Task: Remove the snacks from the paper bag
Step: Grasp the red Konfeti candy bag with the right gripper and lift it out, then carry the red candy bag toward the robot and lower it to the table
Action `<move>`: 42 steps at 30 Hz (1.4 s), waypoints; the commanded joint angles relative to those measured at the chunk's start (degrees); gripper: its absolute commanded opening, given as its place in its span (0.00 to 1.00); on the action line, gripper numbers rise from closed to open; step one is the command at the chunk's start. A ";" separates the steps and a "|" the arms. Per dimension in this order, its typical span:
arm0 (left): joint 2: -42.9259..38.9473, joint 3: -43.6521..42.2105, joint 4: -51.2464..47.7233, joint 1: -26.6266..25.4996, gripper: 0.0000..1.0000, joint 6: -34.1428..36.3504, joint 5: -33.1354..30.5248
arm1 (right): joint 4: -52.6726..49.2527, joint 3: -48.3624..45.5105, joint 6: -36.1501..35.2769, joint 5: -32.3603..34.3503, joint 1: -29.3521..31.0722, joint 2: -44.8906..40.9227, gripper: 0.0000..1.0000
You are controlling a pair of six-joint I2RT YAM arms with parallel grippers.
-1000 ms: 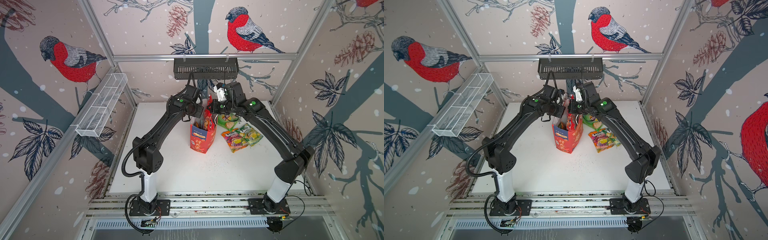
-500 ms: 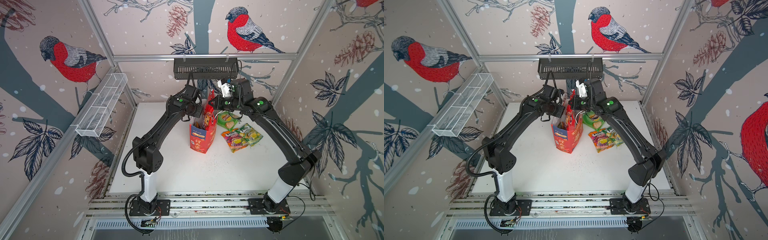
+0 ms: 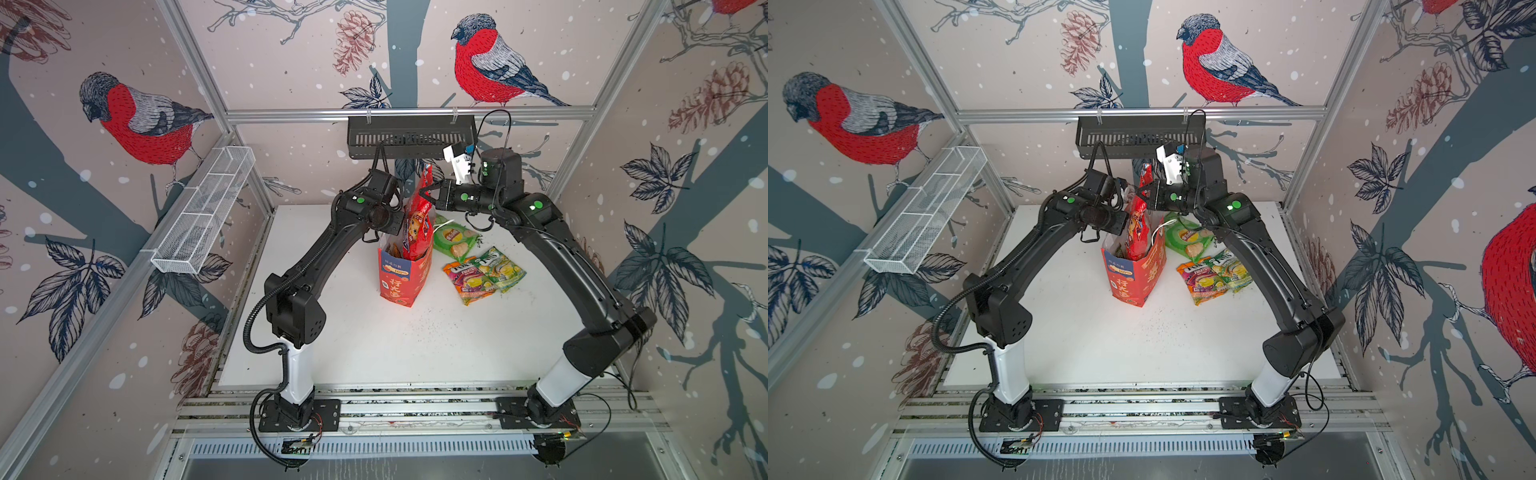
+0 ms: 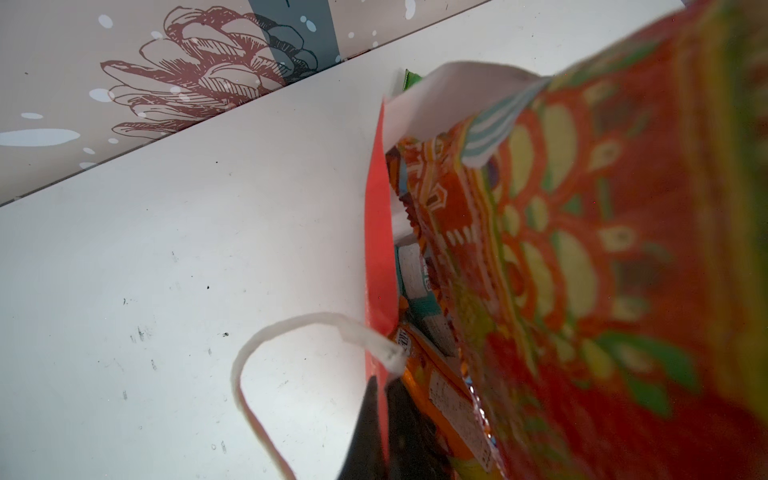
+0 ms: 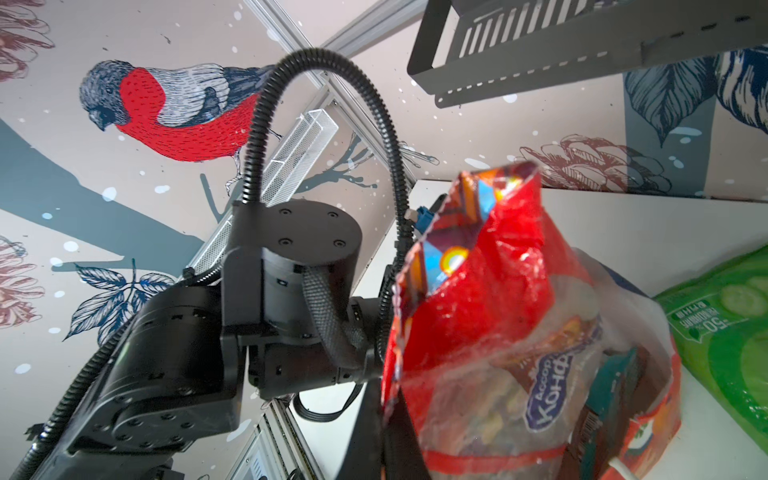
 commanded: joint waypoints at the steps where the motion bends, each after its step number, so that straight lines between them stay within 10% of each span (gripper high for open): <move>1: 0.14 0.34 -1.30 0.11 0.00 -0.23 0.74 | 10.99 0.71 -0.87 -4.19 -0.52 -1.52 0.00; 31: 0.93 0.45 -1.38 0.95 0.00 -0.69 1.07 | 34.83 5.11 11.72 -24.66 -10.65 -2.96 0.00; 42: 0.93 1.17 -1.63 1.03 0.00 -0.53 1.48 | 29.64 1.52 10.98 -23.33 -19.28 -9.61 0.00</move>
